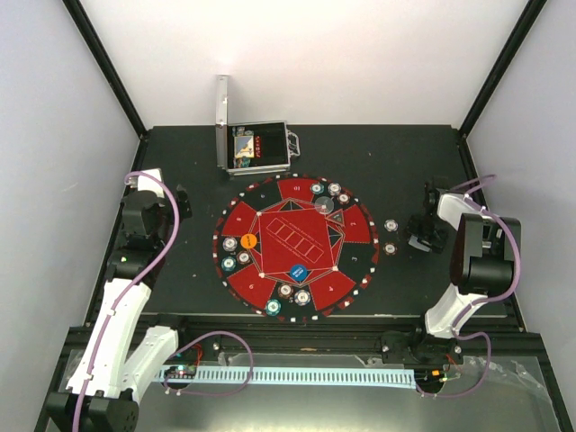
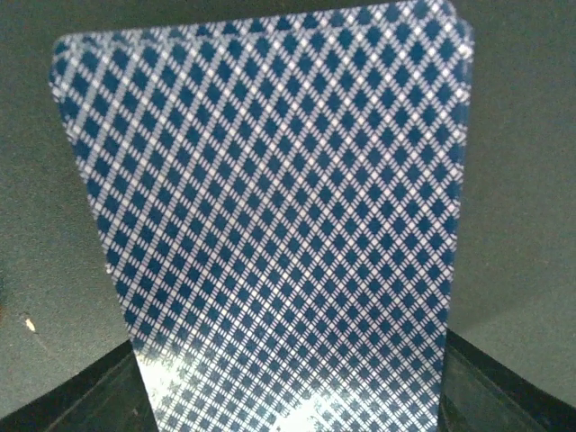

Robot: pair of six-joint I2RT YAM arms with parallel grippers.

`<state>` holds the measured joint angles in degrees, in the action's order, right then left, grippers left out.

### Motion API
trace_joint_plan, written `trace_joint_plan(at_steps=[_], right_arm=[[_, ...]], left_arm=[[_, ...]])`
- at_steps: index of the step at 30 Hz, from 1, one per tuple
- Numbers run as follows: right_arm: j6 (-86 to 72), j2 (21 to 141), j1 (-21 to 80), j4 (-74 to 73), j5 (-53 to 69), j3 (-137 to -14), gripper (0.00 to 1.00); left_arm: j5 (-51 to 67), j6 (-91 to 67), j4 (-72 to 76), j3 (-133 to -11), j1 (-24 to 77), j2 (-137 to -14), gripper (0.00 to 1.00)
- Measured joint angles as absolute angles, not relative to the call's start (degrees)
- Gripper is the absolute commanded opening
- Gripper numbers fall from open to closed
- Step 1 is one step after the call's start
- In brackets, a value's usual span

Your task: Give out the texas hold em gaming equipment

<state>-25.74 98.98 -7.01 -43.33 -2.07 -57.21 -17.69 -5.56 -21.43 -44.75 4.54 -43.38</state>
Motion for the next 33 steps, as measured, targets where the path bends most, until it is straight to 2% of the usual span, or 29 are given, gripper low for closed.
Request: trace_joint_plan(at_steps=[3, 7, 21, 33], right_arm=[[-24.45, 99.37, -7.16, -43.48, -2.31, -57.69, 0.63], [-22.74, 99.63, -7.2, -42.57, -1.96, -58.33, 0.61], [-19.92, 97.62, -5.96, -39.24, 0.75, -56.6, 0.59], [-18.28, 93.93, 2.39, -44.8, 0.23, -56.23, 0.59]], left_arm=[[-17.67, -5.56, -21.43, -44.75, 4.54, -43.38, 0.99], [-17.69, -5.56, -21.43, -44.75, 4.54, -43.38, 0.99], [-17.21, -5.54, -21.43, -44.75, 4.56, -43.4, 0.99], [-2.2, -9.87, -22.96, -45.56, 10.09, -47.9, 0.97]])
